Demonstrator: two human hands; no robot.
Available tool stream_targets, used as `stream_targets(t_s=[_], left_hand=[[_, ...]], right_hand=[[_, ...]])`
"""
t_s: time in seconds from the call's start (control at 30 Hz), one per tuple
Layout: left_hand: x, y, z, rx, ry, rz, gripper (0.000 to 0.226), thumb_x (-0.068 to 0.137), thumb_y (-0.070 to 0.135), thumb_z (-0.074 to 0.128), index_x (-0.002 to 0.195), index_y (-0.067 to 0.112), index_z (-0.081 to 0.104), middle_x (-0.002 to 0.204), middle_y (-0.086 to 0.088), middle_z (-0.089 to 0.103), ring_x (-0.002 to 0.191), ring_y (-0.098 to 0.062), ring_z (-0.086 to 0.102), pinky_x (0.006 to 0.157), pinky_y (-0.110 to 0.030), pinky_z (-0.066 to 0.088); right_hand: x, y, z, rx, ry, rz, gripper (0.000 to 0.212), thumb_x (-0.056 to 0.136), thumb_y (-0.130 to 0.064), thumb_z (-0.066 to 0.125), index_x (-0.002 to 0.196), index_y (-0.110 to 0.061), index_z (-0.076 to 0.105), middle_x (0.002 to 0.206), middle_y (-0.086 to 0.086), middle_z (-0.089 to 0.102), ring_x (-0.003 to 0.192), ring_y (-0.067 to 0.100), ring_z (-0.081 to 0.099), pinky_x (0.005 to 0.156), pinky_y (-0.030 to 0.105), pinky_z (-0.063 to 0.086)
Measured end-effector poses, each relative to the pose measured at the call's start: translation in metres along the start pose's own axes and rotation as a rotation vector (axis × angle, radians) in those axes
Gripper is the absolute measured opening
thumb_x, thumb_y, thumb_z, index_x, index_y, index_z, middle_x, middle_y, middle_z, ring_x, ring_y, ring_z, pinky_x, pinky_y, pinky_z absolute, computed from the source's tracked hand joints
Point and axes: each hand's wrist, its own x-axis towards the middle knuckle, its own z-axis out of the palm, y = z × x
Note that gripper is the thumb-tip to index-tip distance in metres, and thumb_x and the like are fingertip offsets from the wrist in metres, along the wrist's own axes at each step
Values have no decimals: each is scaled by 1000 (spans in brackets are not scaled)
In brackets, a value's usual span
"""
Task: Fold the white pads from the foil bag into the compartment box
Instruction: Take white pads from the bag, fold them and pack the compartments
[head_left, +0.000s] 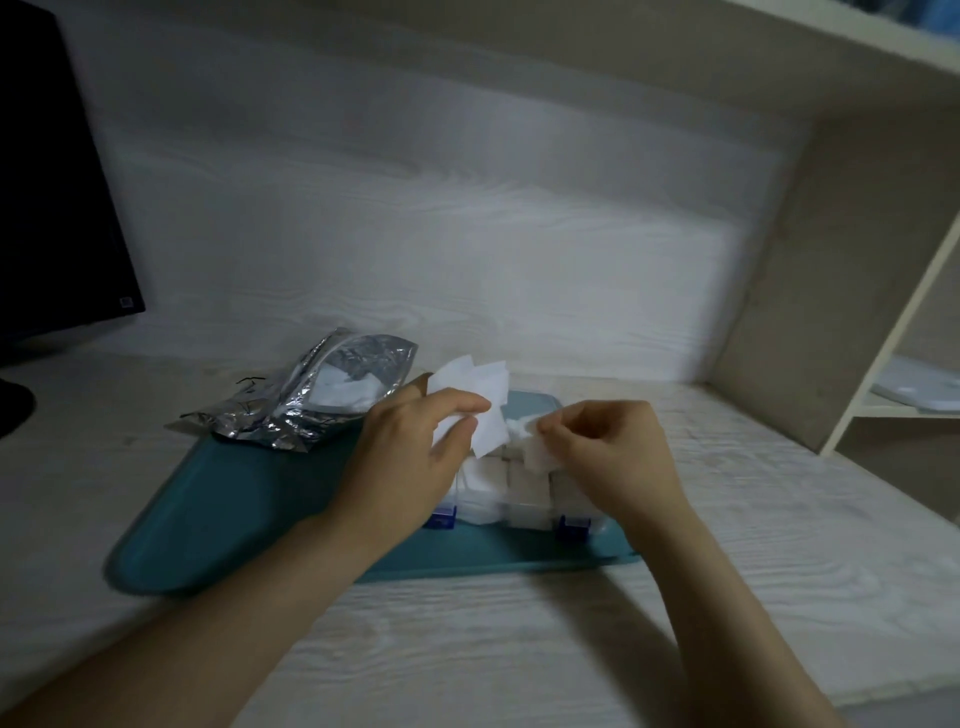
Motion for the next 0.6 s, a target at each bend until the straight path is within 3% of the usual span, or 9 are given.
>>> stream_targets(t_s=[0.1,0.17,0.27,0.33,0.37,0.47,0.6], left_hand=[[-2,-1,3,0,-11,3,21,90,4,80,107,17,83,103,0,74,94,-6,63,88,0,40],[-3,-1,4,3,-24,-16,21,91,6,80,107,18,83,103,6,71,92,-3,61,88,2,37],[-5,-1,5,11,-56,-29,21,92,6,79,108,18,82,104,3,71,93,-6,61,88,4,34],[-5,0,5,7,-75,-32,21,92,6,78,110,18,82,105,1,71,94,-9,61,88,4,34],[-5,0,5,6,-83,-31,21,93,6,78,110,17,82,105,0,71,94,-11,61,87,4,35],[-6,0,4,-5,-87,-18,21,93,6,78,111,18,82,103,4,68,93,-9,60,86,4,35],[-3,2,3,-41,-58,-23,21,93,8,78,109,21,82,101,7,71,90,-3,61,85,1,38]], right_hand=[[-13,6,2,-44,-9,-2,11,88,-23,75,81,-22,84,73,-11,76,76,2,70,52,20,53],[-18,10,5,-81,-12,-16,11,87,-21,75,87,-27,84,75,-18,75,76,-5,68,58,16,53],[-19,14,15,-211,8,-36,9,87,-30,75,84,-30,84,74,-18,75,74,6,70,74,34,61],[-19,14,17,-285,-3,-60,12,89,-35,72,86,-33,83,78,-18,75,81,10,69,87,43,57],[-20,12,16,-339,-14,-71,14,92,-36,69,90,-34,82,82,-17,75,86,11,67,93,41,49],[-24,6,10,-552,-34,-139,25,99,-43,57,94,-33,80,91,-13,72,98,17,54,88,38,27],[-28,3,9,-679,-107,-160,39,99,-46,48,79,-23,72,97,-4,57,102,23,40,85,40,25]])
